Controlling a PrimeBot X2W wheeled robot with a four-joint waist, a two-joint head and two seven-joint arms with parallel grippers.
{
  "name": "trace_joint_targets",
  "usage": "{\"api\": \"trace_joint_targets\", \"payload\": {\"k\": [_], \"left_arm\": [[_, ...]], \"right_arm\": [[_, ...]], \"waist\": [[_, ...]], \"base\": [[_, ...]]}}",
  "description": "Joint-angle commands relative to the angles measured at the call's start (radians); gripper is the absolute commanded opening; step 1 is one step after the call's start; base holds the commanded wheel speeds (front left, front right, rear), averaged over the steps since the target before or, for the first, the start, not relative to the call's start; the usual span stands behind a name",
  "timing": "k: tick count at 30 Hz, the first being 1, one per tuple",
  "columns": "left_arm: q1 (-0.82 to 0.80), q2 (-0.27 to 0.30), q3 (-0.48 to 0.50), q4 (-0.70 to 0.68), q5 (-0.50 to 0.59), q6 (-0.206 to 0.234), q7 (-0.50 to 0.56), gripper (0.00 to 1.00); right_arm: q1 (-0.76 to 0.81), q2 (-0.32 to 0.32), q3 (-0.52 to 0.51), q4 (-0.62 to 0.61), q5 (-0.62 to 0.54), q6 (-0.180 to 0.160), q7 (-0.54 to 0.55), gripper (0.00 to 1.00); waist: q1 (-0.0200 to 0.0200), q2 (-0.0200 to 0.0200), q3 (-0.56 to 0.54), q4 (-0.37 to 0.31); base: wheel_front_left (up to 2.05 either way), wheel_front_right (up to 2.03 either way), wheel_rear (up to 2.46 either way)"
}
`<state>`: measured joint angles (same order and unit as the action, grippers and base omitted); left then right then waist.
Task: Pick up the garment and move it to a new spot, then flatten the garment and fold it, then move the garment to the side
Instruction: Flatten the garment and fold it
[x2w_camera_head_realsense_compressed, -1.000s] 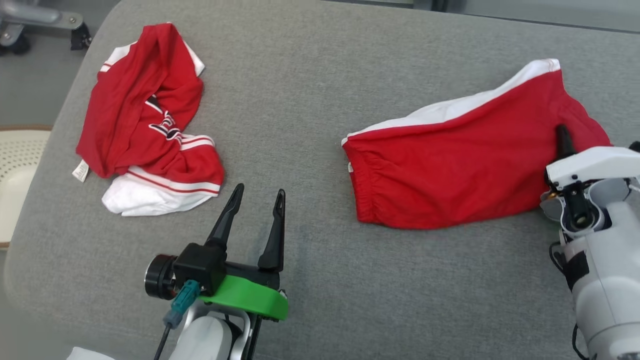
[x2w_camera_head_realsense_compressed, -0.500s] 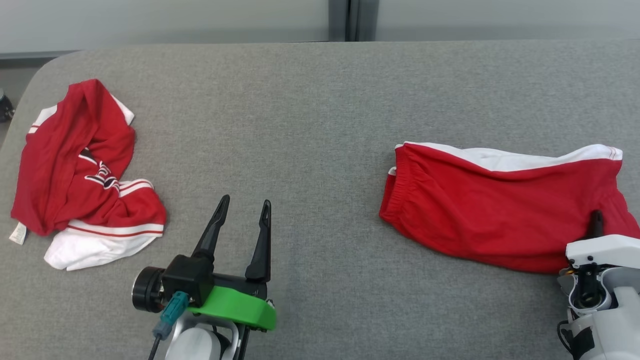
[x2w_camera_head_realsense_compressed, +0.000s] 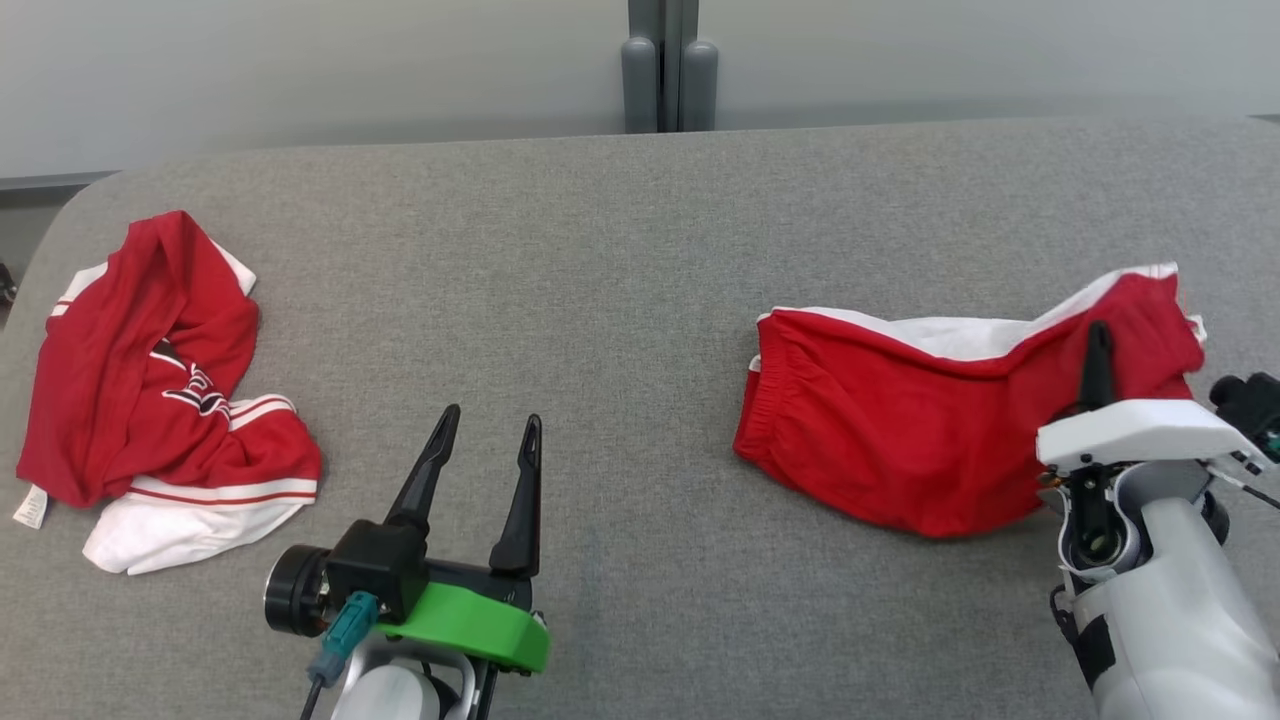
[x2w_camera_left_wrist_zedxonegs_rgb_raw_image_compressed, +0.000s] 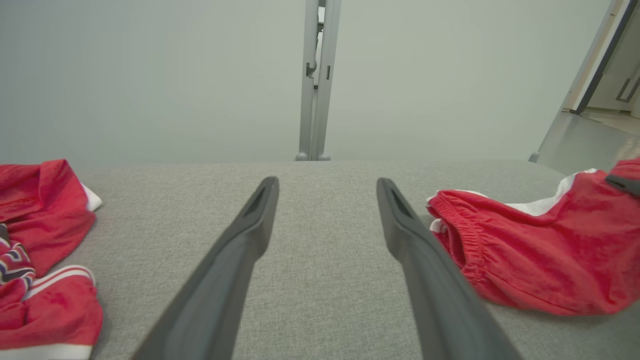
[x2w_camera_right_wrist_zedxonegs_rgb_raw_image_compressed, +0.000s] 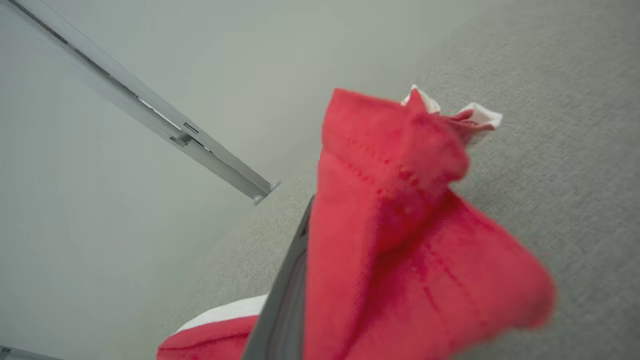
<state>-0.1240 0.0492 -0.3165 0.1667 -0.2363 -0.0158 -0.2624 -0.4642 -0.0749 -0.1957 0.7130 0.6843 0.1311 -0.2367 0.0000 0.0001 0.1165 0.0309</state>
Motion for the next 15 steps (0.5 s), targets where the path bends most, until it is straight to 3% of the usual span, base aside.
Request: {"api": "trace_joint_targets", "payload": {"k": [1,7,15], "left_arm": [[0.012,0.003,0.005,0.0,0.001,0.004,-0.003,1.0],[0.018,0.003,0.008,0.0,-0.002,0.006,-0.003,1.0],[0.029,0.003,0.003,0.0,-0.012,0.01,-0.003,1.0]], "right_arm": [[0.007,0.004,0.031,-0.025,0.002,-0.001,-0.005,0.0],[0.044,0.008,0.213,-0.131,0.024,-0.001,0.007,0.0],[0.076,-0.026,0.413,-0.165,0.039,-0.001,0.02,0.0]], "waist": [[0.0,-0.0001,-0.007,0.006],[0.0,-0.0001,-0.025,0.025],[0.0,-0.0001,-0.039,0.059]], "base": [[0.0,0.0,0.0],[0.0,0.0,0.0],[0.0,0.0,0.0]]}}
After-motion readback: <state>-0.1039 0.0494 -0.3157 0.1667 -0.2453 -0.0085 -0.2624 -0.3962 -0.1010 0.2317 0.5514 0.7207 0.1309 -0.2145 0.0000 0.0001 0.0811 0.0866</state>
